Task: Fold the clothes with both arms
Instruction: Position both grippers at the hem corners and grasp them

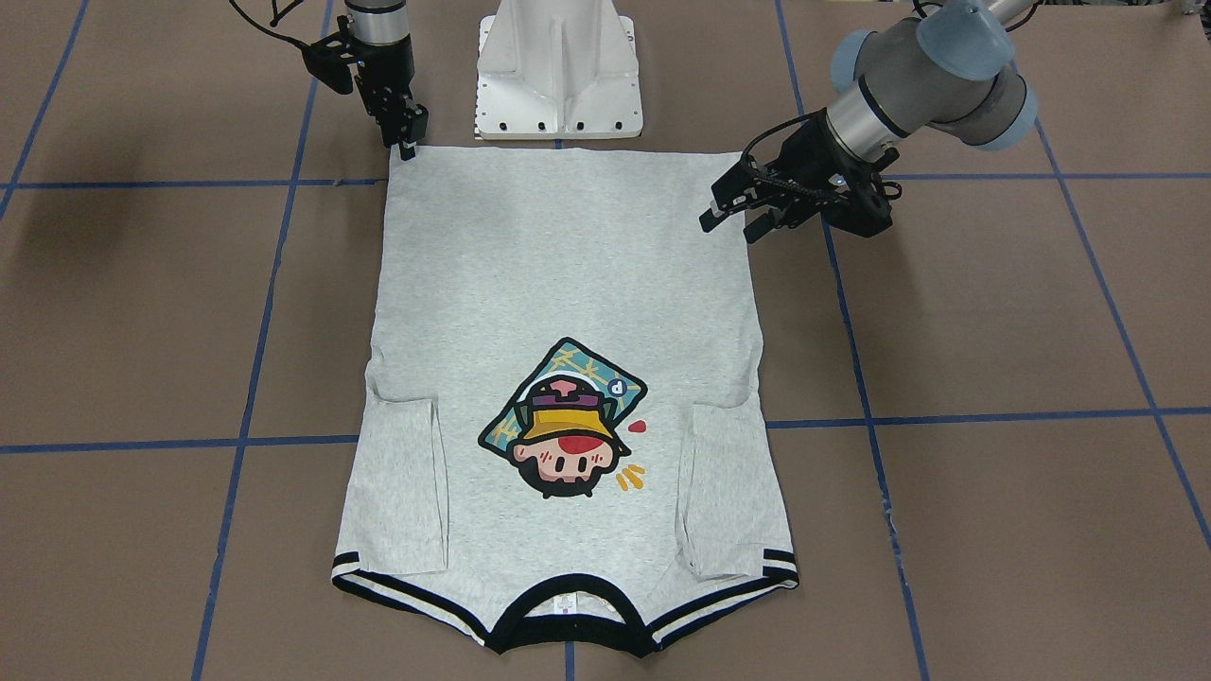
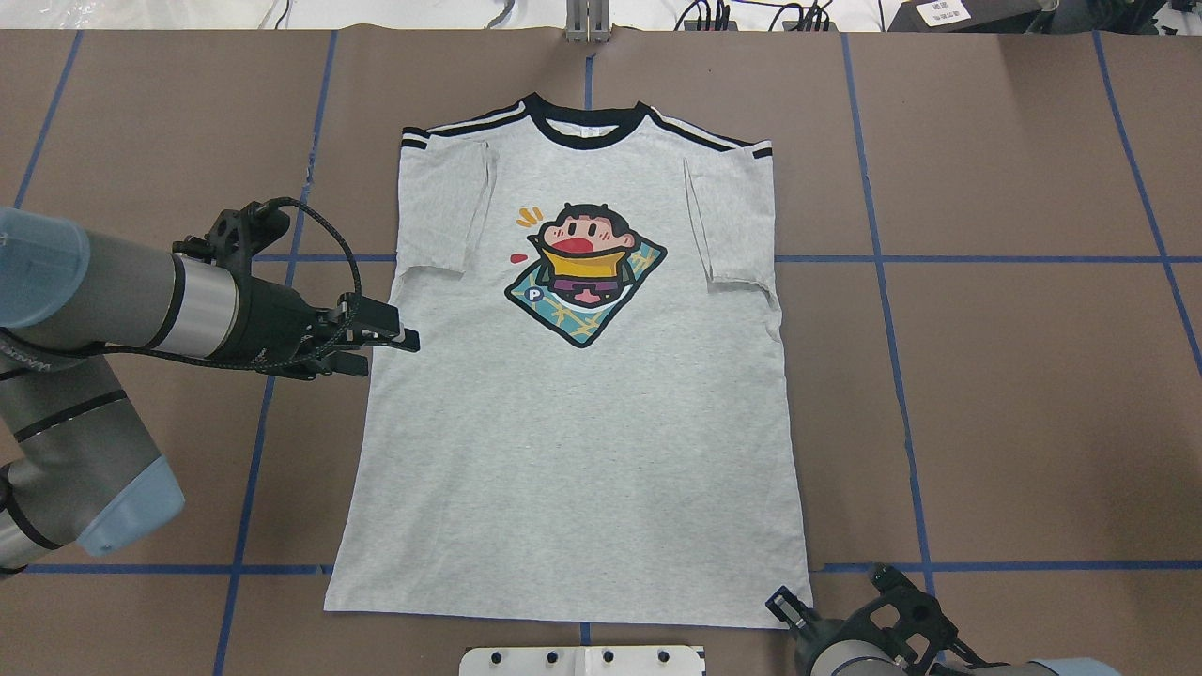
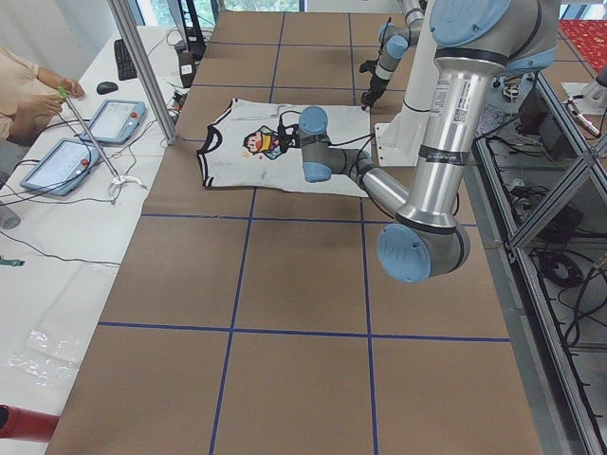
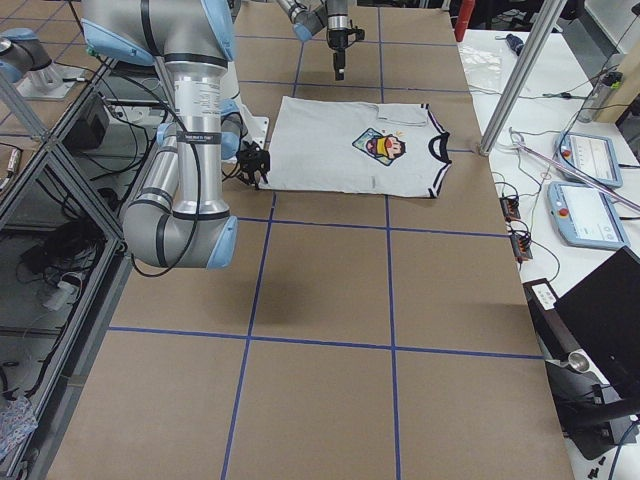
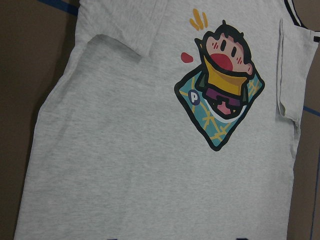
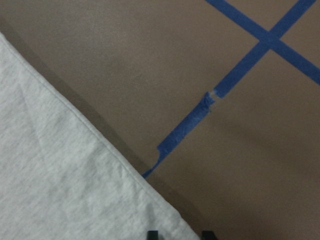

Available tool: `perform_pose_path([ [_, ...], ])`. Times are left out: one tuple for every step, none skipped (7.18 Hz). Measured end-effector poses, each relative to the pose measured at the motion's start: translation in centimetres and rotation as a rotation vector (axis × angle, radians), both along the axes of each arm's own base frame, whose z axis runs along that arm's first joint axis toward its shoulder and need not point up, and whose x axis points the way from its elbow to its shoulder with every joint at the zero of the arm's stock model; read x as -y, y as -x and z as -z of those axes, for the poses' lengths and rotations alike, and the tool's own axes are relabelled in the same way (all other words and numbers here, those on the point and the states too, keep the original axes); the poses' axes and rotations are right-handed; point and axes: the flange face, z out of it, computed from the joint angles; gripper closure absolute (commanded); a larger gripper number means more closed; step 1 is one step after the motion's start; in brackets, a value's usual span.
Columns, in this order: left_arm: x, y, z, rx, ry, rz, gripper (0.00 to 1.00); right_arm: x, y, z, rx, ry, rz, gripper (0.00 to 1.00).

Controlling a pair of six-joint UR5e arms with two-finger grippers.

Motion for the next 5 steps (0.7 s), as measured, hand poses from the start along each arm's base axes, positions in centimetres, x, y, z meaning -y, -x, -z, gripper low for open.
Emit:
perform_pose_path([
  [-0.1,0.1,0.1,-0.002,0.0,0.0,0.17,0.0,-0.1,0.1,0.003,0.006,0.003,1.0],
  [-0.2,0.2,0.0,-0.001,0.001,0.0,0.17,0.1,-0.1,0.2,0.005,0.01,0.003,1.0],
  [-0.2,0.3,-0.1,0.0,0.004,0.0,0.17,0.4,-0.3,0.5,0.011,0.014,0.0,1.0],
  [-0.5,0.4,-0.2,0.0,0.01,-0.001,0.17,0.9,-0.8,1.0,0.02,0.023,-0.006,1.0],
  [-1.7,0.6,-0.3,-0.003,0.031,-0.009,0.17,1.7,-1.4,1.6,0.033,0.038,-0.014,1.0],
])
